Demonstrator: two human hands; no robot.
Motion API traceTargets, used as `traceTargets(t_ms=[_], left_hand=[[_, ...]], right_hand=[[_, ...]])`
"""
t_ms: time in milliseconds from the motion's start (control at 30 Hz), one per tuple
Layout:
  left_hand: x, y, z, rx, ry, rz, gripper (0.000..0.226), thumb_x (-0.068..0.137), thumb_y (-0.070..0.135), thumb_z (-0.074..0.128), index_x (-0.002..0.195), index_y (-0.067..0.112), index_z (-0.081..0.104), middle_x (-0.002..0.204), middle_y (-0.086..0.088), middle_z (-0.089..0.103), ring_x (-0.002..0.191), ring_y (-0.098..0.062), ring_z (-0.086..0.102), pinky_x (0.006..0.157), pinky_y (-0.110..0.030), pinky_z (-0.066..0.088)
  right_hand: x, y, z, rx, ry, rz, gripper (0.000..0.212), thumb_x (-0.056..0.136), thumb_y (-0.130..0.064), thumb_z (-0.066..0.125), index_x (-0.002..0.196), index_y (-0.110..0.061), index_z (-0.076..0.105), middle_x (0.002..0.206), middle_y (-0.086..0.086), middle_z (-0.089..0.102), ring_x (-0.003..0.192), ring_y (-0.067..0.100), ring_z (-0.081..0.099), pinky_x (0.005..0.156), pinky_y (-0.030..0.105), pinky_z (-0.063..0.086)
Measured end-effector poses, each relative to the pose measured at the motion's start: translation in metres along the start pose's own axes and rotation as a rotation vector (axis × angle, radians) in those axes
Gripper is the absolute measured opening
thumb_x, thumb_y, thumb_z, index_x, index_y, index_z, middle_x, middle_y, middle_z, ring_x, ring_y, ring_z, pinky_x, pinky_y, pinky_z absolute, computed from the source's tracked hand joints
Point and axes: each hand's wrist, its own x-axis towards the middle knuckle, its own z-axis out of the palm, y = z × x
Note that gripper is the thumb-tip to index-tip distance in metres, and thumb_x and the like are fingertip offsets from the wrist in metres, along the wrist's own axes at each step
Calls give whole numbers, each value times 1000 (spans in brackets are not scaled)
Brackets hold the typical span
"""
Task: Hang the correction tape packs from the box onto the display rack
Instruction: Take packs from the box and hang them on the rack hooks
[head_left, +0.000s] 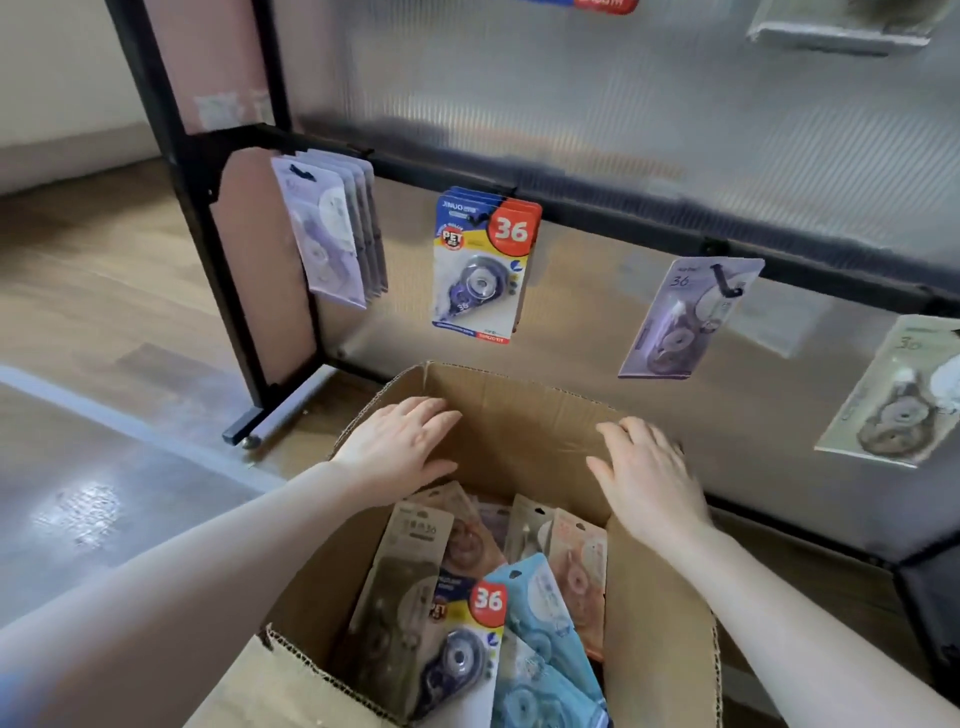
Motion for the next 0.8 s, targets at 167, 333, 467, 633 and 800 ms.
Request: traceTargets(t_ms=[167, 333, 467, 633, 800], left_hand=[[-4, -12, 22, -26, -152, -14, 63, 95, 51, 37, 148, 21, 18, 154, -3, 20, 140, -20, 17, 112, -35, 23], [3, -7, 41, -57, -227, 31, 58, 96, 44, 40, 146, 17, 25, 148, -6, 28, 135, -23, 27, 108, -37, 30], [11, -13, 62, -40, -302, 21, 54, 90, 35, 54, 138, 15, 37, 138, -6, 40, 126, -24, 37, 100, -35, 38], [20, -9, 79, -25, -383, 15, 53, 90, 23, 55, 140, 16, 37, 141, -5, 38, 129, -23, 35, 102, -35, 34], [24, -8, 99, -86, -531, -28, 74, 87, 27, 59, 147, 26, 17, 141, -3, 39, 126, -25, 41, 96, -38, 43]], right_hand=[[2, -20, 28, -1, -75, -25, 41, 99, -38, 35, 136, -20, 37, 139, 2, 39, 131, 20, 34, 108, 34, 28], [0, -25, 46, -16, -129, -21, 41, 99, -39, 34, 135, -21, 36, 135, 1, 40, 128, 20, 35, 105, 32, 29], [-2, -23, 56, -11, -171, 2, 40, 99, -39, 35, 134, -19, 39, 132, 1, 42, 125, 21, 38, 102, 33, 32], [-8, -11, 66, -48, -223, 38, 38, 99, -42, 33, 130, -21, 40, 130, 1, 44, 124, 21, 39, 98, 32, 34], [-11, -2, 72, -68, -304, 49, 38, 99, -39, 32, 133, -21, 37, 131, 2, 42, 123, 22, 40, 99, 33, 35]])
